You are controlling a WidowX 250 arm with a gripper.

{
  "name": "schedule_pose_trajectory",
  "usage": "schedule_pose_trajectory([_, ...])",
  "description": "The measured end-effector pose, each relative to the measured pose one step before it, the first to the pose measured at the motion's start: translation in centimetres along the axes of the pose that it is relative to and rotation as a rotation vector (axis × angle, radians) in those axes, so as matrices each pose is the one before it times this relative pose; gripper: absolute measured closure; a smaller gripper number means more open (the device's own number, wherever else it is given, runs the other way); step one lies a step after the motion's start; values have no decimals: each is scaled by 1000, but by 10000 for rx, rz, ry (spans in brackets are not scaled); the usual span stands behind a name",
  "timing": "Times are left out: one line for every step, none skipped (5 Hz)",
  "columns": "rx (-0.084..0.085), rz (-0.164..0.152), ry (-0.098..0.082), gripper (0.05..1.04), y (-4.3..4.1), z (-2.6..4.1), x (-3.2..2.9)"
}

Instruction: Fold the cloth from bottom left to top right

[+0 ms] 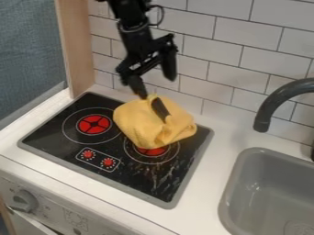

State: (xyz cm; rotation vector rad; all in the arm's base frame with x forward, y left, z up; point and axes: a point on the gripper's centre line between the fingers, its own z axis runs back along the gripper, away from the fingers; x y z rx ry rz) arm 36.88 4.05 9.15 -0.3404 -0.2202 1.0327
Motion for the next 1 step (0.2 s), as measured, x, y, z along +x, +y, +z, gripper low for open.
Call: schedule_pose_trajectory([-20, 114, -45, 85, 107, 123, 182])
